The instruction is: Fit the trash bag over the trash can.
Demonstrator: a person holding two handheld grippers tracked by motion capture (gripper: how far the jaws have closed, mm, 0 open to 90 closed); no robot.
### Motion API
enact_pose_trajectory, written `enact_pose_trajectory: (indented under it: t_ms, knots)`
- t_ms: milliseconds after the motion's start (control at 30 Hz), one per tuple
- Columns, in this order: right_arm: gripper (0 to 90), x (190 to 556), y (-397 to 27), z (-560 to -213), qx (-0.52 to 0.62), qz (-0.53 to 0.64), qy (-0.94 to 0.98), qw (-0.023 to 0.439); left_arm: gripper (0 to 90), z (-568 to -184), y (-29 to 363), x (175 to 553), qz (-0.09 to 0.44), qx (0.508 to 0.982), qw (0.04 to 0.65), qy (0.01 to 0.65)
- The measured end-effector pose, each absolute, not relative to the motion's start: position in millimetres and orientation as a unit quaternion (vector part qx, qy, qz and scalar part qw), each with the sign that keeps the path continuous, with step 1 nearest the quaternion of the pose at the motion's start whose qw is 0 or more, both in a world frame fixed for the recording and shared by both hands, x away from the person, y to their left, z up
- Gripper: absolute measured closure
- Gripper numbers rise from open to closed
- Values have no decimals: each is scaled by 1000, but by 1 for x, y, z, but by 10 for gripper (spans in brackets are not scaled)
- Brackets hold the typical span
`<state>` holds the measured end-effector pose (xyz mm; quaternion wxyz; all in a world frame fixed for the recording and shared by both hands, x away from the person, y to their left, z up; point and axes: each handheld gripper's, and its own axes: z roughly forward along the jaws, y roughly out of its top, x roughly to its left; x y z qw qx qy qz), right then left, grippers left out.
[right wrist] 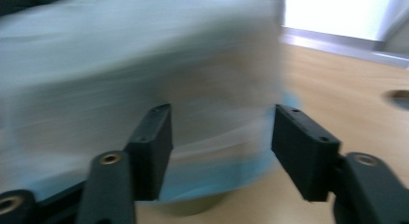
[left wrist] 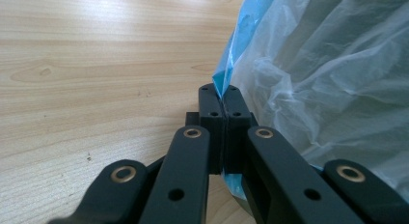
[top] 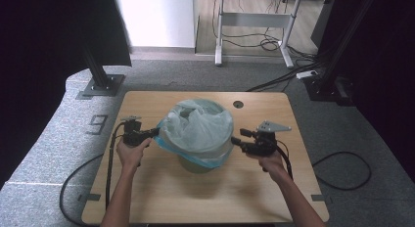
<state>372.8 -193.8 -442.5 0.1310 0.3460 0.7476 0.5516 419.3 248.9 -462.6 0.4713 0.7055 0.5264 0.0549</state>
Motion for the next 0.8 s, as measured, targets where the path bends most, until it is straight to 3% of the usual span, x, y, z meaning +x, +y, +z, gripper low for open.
enact_pose_trajectory:
  t_ms: [167,300,333,367,433,533,700,800]
  knots:
    - [241,331,-167,-438,312,557,761,116,892,-461,248,416,57,707,471,524]
    - [231,324,-149,-439,314,549,764,126,892,-460,246,415,57,707,473,523]
    - [302,319,-139,-440,314,541,762,171,892,-460,246,414,55,707,474,522]
    - [376,316,-137,-441,313,540,758,186,891,-461,245,413,55,708,475,521]
    - [611,313,-136,-445,316,541,754,198,892,-461,245,412,54,709,474,519]
    - [852,310,-138,-450,310,546,752,203,892,-464,247,412,50,707,477,520]
    - [889,310,-141,-460,300,541,762,190,891,-470,248,410,47,705,475,524]
    - [889,315,-142,-485,308,516,782,165,892,-478,245,409,44,710,467,526]
